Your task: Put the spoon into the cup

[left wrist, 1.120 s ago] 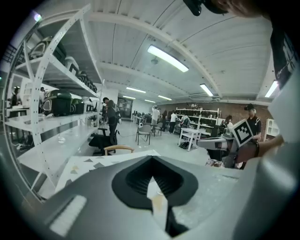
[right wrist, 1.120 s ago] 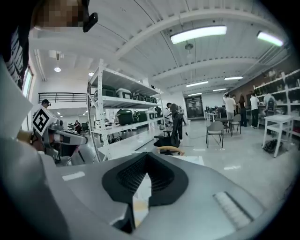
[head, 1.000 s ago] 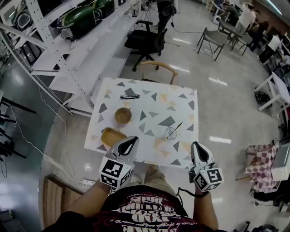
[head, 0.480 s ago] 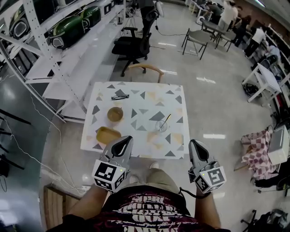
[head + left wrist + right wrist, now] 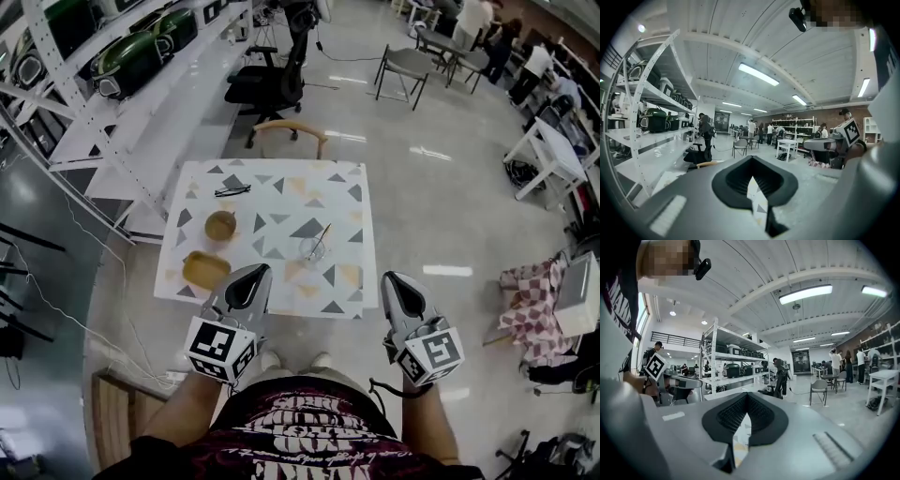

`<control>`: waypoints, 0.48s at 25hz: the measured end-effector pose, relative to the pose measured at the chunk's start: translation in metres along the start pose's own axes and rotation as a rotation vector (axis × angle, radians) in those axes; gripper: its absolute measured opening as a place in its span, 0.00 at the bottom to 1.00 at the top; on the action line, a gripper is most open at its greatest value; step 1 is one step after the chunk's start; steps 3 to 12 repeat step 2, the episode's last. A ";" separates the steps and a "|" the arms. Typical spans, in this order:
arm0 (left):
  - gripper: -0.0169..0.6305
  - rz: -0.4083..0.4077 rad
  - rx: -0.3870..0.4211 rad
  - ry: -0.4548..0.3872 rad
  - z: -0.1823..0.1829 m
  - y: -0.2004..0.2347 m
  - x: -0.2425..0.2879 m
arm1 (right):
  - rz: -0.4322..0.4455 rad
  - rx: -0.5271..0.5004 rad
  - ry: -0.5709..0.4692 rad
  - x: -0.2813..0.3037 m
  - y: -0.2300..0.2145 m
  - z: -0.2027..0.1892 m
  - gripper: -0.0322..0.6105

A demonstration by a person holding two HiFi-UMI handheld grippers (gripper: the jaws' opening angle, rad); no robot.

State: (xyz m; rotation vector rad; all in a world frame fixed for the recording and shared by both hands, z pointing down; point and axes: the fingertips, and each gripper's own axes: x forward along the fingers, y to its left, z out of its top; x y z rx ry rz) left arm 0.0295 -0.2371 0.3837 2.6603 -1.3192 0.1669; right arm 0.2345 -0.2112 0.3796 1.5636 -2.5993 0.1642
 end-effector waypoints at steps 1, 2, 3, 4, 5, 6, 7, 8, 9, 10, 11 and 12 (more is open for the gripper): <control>0.03 0.002 0.003 -0.003 0.002 -0.006 0.006 | 0.011 -0.007 -0.002 0.000 -0.005 0.002 0.09; 0.03 0.005 0.007 -0.005 0.004 -0.012 0.012 | 0.021 -0.013 -0.004 0.001 -0.010 0.003 0.09; 0.03 0.005 0.007 -0.005 0.004 -0.012 0.012 | 0.021 -0.013 -0.004 0.001 -0.010 0.003 0.09; 0.03 0.005 0.007 -0.005 0.004 -0.012 0.012 | 0.021 -0.013 -0.004 0.001 -0.010 0.003 0.09; 0.03 0.005 0.007 -0.005 0.004 -0.012 0.012 | 0.021 -0.013 -0.004 0.001 -0.010 0.003 0.09; 0.03 0.005 0.007 -0.005 0.004 -0.012 0.012 | 0.021 -0.013 -0.004 0.001 -0.010 0.003 0.09; 0.03 0.005 0.007 -0.005 0.004 -0.012 0.012 | 0.021 -0.013 -0.004 0.001 -0.010 0.003 0.09; 0.03 0.005 0.007 -0.005 0.004 -0.012 0.012 | 0.021 -0.013 -0.004 0.001 -0.010 0.003 0.09; 0.03 0.005 0.007 -0.005 0.004 -0.012 0.012 | 0.021 -0.013 -0.004 0.001 -0.010 0.003 0.09; 0.03 0.005 0.007 -0.005 0.004 -0.012 0.012 | 0.021 -0.013 -0.004 0.001 -0.010 0.003 0.09; 0.03 0.005 0.007 -0.005 0.004 -0.012 0.012 | 0.021 -0.013 -0.004 0.001 -0.010 0.003 0.09; 0.03 0.005 0.007 -0.005 0.004 -0.012 0.012 | 0.021 -0.013 -0.004 0.001 -0.010 0.003 0.09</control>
